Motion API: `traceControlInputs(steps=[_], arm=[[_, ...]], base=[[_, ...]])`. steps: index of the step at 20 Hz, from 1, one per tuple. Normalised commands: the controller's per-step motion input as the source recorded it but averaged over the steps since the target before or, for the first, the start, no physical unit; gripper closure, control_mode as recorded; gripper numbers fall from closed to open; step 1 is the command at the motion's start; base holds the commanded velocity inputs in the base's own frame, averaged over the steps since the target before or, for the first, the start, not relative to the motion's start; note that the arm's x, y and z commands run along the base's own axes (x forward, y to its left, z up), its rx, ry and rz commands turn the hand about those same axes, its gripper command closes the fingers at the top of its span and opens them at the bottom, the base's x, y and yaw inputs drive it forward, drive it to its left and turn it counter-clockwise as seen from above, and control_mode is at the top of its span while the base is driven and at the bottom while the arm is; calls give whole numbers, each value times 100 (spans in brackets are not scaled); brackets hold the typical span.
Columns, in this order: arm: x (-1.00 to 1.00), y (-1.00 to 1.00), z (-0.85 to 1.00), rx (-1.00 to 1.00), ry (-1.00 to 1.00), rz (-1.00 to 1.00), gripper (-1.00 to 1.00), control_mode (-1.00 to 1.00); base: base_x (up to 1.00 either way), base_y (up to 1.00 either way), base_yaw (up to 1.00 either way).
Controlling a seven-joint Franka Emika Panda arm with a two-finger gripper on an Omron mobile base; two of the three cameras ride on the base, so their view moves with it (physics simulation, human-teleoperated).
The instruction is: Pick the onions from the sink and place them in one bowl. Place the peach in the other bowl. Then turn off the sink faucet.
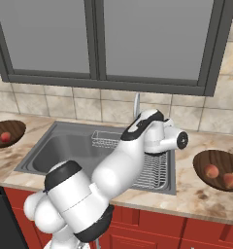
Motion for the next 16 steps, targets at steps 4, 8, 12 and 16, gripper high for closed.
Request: traceControlInputs(steps=[4, 8, 12, 16], arm=[[7, 0, -9, 0, -7, 0, -100, -100], [5, 0, -12, 0, -9, -1, -100, -100], [17, 0, -4, 0, -5, -4, -100, -100], [20, 0, 0, 0, 0, -4, -100, -100]], base=[[0, 0, 0], [0, 0, 0], [0, 0, 0], [0, 0, 0]])
